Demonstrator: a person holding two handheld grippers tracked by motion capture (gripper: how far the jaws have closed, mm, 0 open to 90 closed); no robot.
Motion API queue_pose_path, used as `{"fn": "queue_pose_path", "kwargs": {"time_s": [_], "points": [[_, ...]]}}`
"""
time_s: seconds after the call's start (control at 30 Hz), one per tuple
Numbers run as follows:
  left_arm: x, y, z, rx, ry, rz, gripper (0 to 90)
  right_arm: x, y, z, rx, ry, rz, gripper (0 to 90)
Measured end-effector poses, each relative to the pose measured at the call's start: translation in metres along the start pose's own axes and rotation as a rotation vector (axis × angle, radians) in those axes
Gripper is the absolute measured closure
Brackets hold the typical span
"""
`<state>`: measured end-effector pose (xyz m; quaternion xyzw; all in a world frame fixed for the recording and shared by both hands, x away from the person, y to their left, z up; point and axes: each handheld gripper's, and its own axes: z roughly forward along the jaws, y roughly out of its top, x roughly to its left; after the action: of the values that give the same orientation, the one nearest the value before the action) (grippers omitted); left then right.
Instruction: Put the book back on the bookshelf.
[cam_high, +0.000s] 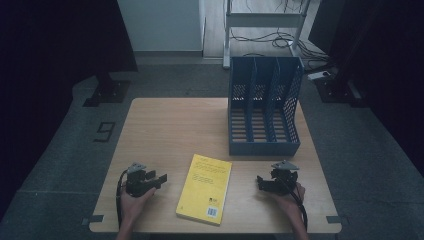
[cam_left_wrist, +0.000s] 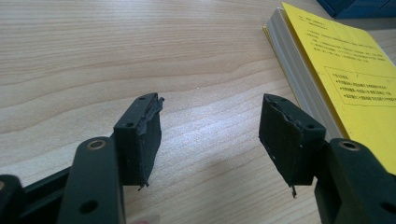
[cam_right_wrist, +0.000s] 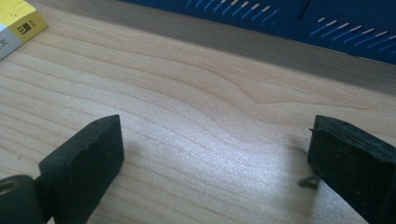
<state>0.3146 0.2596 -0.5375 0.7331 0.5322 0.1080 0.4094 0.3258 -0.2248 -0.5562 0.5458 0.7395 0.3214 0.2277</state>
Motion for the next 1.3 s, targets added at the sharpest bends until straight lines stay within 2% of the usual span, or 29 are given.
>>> {"fn": "queue_pose_path", "kwargs": {"time_s": [0.23,0.77,1.03,1.1,1.3], "points": [[0.0,0.002,-0.003,-0.008,-0.009,0.003,38.5,0.0,0.0,0.001,0.005,-0.001,0.0,2.1],[-0.001,0.0,0.005,0.024,-0.008,-0.004,37.7,0.0,-0.005,-0.006,-0.015,-0.023,0.022,9.7],[0.004,0.0,0.002,0.012,-0.002,-0.024,37.8,0.0,-0.005,-0.006,-0.017,-0.03,0.03,11.1],[0.003,0.001,0.002,0.013,-0.004,-0.021,37.8,0.002,-0.004,-0.008,-0.017,-0.043,0.045,13.7],[0.003,0.002,0.001,0.008,-0.009,-0.022,37.7,0.005,-0.002,-0.014,-0.058,0.002,0.086,13.9]]}}
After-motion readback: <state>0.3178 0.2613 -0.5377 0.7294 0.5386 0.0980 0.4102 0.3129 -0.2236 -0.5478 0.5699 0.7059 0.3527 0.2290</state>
